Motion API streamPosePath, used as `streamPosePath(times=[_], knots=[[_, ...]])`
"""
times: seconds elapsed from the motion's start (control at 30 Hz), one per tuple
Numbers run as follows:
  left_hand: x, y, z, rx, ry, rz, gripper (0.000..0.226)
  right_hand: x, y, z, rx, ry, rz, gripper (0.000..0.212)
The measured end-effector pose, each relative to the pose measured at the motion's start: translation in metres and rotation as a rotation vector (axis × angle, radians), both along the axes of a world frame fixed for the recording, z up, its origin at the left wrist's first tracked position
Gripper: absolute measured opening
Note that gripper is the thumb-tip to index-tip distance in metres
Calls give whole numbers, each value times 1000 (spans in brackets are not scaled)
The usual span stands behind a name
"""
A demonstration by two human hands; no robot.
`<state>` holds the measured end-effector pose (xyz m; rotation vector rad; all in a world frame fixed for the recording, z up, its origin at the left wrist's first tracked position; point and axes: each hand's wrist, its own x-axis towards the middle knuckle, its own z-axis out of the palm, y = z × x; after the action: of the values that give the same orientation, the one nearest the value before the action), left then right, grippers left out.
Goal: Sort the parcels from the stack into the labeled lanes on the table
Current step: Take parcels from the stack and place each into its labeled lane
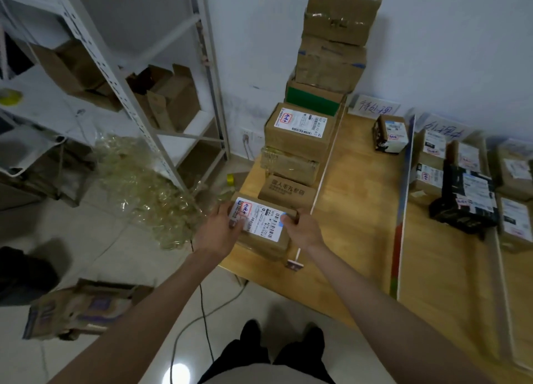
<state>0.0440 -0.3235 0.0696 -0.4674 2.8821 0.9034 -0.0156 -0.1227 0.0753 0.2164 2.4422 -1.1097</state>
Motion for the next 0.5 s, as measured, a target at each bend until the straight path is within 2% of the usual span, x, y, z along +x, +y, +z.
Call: streamPosePath(times=[0.1,0.2,0.3,0.4,0.5], knots=[[3,-3,8,60,70,62,46,-5,-4,10,-19,36,-21,42],[6,-10,18,99,134,86,33,-13,-4,21,-46,57,-28,34],[4,-24,31,129,159,85,22,-24,-1,36,-173,9,-37,23],[-9,-35,47,55,171,54,30,-34,1,55,-166,51,64,25],[-28,-32,65,29,36,-150,51,-42,2,76,-106,75,217,28]])
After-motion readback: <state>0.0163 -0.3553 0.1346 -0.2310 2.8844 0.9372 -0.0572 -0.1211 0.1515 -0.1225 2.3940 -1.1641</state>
